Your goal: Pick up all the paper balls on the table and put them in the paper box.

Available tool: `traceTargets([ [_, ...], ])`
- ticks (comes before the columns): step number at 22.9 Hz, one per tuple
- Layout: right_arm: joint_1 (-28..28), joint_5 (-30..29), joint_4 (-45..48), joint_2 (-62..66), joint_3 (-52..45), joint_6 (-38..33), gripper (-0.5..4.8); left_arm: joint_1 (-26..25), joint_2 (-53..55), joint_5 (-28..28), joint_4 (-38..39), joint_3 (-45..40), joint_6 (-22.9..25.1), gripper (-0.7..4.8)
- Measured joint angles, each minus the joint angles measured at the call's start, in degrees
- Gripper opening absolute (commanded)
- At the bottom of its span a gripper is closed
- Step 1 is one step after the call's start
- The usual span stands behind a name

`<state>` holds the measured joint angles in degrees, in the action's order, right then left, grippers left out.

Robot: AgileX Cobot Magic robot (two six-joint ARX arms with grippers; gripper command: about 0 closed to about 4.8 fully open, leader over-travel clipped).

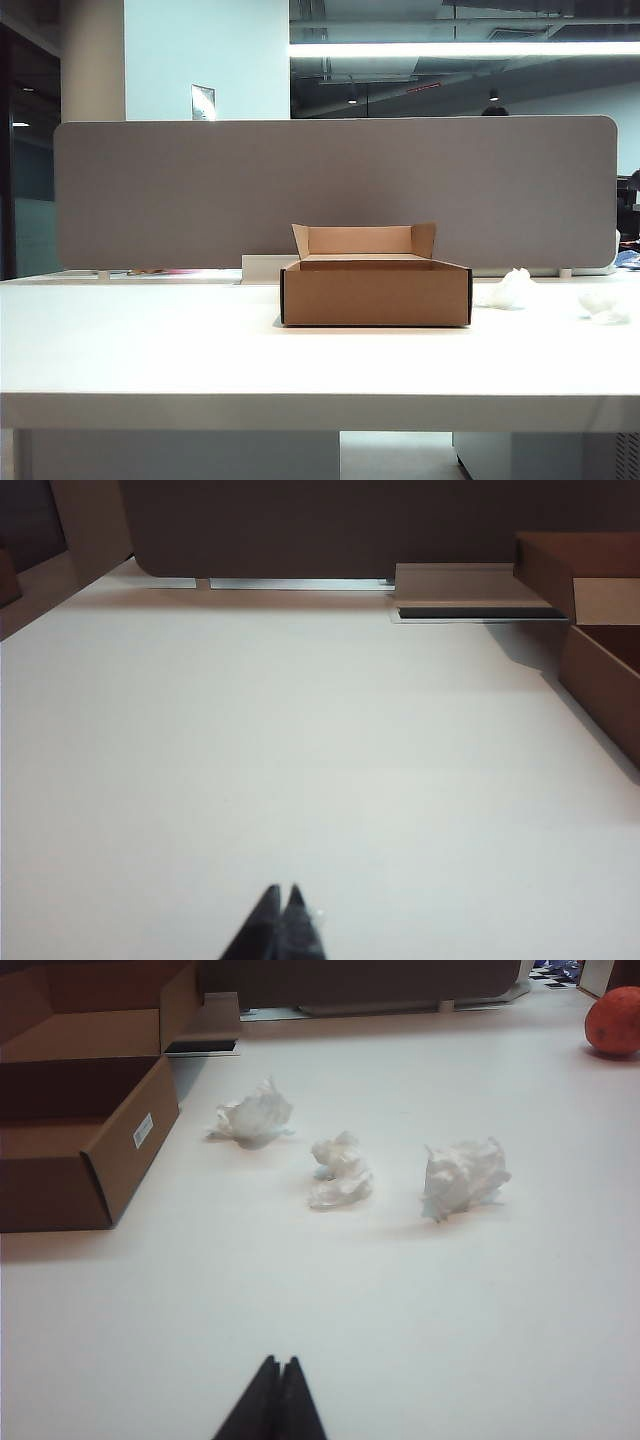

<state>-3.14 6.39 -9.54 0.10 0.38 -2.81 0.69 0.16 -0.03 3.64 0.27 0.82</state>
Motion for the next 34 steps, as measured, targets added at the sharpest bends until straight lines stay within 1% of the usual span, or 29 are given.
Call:
traceTargets([
  [15,0.0,0.0,0.0,0.0,0.0,0.0,-0.04,0.0,0.0,0.0,0.0,0.0,0.0,-0.05],
  [19,0.0,-2.5,0.1,0.0,0.0,-2.0,-0.05,0.0,0.0,0.0,0.0,0.0,0.0,-0.06],
  [20,0.0,-3.2,0.2,0.0,0.0,-3.0,-0.05,0.0,0.0,0.0,-0.1,0.0,-0.5,-0.05],
  [23,-0.1,-5.5,1.0,0.0,0.0,-5.6,-0.05,0.0,0.0,0.1,-1.0,0.0,-5.8,-0.06],
  [25,-0.1,-6.4,2.3,0.0,0.0,-6.5,-0.05,0.0,0.0,1.3,-1.5,0.0,-8.6,-0.06],
  [26,-0.1,-6.5,3.1,0.0,0.0,-7.2,-0.05,0.0,0.0,2.2,-1.5,0.0,-9.2,-0.06],
  [27,-0.1,-6.6,5.2,0.0,0.1,-8.7,-0.05,0.0,0.0,4.4,-1.5,0.0,-9.7,-0.06],
  [29,-0.2,-6.5,5.0,0.1,2.7,-9.6,-0.05,0.0,0.0,7.1,-1.8,0.0,-9.9,-0.06],
  [33,-0.3,-6.3,4.3,1.0,7.0,-9.4,-0.05,0.0,0.0,8.9,-2.5,0.5,-9.9,-0.06],
  [34,-0.3,-6.2,3.4,2.8,8.9,-9.4,-0.05,0.0,0.0,9.3,-2.6,1.4,-9.9,-0.06],
])
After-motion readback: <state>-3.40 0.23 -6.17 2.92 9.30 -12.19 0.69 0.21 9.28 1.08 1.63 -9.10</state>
